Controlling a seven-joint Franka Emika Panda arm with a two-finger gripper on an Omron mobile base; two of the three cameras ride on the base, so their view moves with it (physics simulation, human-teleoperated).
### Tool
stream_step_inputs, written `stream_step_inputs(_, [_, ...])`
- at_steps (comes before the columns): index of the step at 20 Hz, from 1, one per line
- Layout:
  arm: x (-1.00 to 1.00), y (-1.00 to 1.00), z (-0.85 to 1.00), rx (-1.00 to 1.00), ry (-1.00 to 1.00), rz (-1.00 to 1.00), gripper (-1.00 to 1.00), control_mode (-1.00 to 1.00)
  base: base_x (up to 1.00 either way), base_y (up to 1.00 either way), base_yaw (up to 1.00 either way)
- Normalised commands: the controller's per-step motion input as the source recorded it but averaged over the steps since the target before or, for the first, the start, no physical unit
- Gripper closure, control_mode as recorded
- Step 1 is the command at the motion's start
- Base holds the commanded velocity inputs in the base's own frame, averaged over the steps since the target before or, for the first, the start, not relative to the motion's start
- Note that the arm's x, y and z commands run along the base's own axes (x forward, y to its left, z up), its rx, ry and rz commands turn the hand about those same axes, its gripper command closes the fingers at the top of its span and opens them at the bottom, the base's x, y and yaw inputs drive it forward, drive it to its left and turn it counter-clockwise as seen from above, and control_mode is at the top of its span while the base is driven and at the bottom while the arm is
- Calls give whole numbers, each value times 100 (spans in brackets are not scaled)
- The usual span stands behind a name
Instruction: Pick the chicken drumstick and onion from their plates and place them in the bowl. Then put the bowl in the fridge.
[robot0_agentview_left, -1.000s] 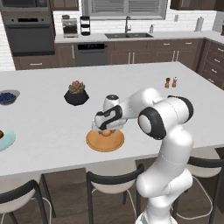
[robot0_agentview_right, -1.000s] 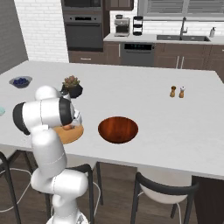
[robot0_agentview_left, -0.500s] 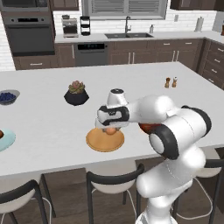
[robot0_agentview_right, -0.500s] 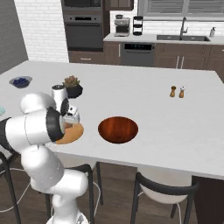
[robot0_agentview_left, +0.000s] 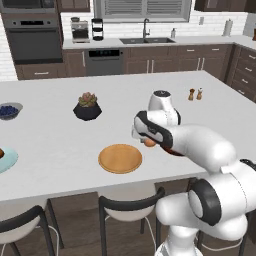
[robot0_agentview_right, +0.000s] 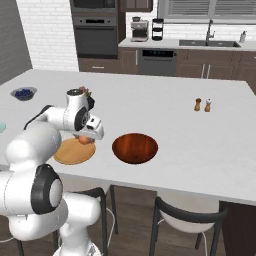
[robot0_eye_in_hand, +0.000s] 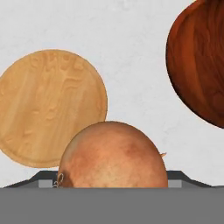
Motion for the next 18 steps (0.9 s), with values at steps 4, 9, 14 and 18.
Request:
stream_step_inputs(4, [0,-97,31,-5,6,-12,100,-100,0,0,0])
stream_step_inputs(9, [3,-89,0,-1,0,-4,100,-100,0,0,0])
stream_step_inputs(14, [48,-58,-2,0,2,-1,100,-100,0,0,0])
stream_step_inputs(18, [71,-32,-39,0,7,0,100,-100,0,0,0])
